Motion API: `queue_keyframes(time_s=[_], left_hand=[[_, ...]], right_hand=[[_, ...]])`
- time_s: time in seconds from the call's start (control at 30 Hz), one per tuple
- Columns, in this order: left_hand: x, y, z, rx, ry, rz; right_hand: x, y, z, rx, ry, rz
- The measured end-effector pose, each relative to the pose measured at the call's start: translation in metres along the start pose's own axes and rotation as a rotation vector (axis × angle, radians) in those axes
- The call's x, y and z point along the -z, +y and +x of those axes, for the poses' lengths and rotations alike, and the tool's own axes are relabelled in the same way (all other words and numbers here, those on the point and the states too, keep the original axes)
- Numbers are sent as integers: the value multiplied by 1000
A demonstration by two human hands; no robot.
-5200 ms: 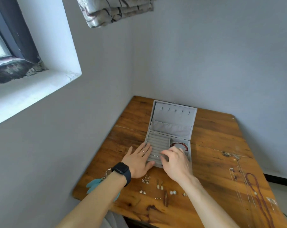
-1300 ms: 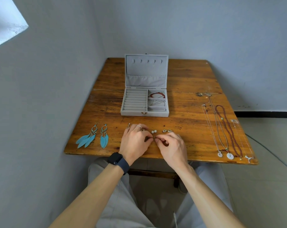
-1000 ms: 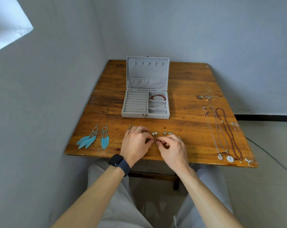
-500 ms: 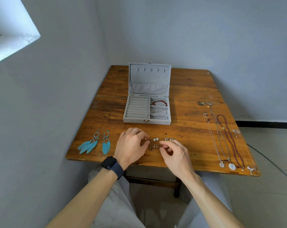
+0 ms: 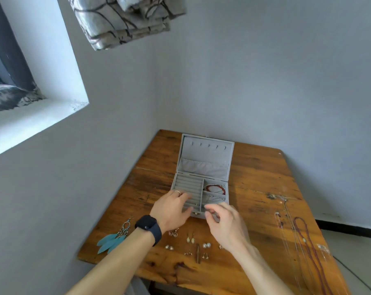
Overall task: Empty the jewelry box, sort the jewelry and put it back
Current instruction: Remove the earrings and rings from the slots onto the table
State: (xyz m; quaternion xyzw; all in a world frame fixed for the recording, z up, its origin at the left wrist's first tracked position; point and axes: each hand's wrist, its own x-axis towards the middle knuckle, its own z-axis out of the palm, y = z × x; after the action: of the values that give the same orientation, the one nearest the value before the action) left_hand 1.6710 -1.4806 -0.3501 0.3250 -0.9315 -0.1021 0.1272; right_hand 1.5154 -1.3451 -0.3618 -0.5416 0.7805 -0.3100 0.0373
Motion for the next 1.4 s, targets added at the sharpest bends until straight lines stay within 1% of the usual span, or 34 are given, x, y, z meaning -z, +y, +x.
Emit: queue_keyframes(time_s=[0.13,0.17,0.43,0.53,0.67,0.8,0.87,1.0,1.1,1.27,1.33,1.4], left_hand=[[-16,-6,9,1,-221,87],[-20,-9,8,8,-253,100],[-31,-13,2,33,-251,90],[-30,-11,2,45,-249,76],[-31,-11,2,66,-261,47],[-30,-11,4,69,-260,24],[-30,-10,5,69,-246,13],[-22,-5,10,58,-185,-2],[-14,5,18,41,-168,36],[-10,13,26,52,-158,65],[-8,16,30,49,-142,53],[-7,22,36,40,-125,80]], right_hand=[[-13,-3,29,24,-75,-137],[-16,-4,34,34,-79,-160],[-29,-10,55,98,-145,-374],[-26,-14,60,100,-166,-385],[-25,-18,66,52,-197,-344],[-26,-17,69,-3,-278,-263],[-19,-17,68,-53,-275,-140],[5,-12,33,-232,-100,230],[20,-2,-22,-328,5,390],[23,17,-105,-527,122,490],[21,24,-126,-566,134,501],[21,28,-138,-561,138,504]])
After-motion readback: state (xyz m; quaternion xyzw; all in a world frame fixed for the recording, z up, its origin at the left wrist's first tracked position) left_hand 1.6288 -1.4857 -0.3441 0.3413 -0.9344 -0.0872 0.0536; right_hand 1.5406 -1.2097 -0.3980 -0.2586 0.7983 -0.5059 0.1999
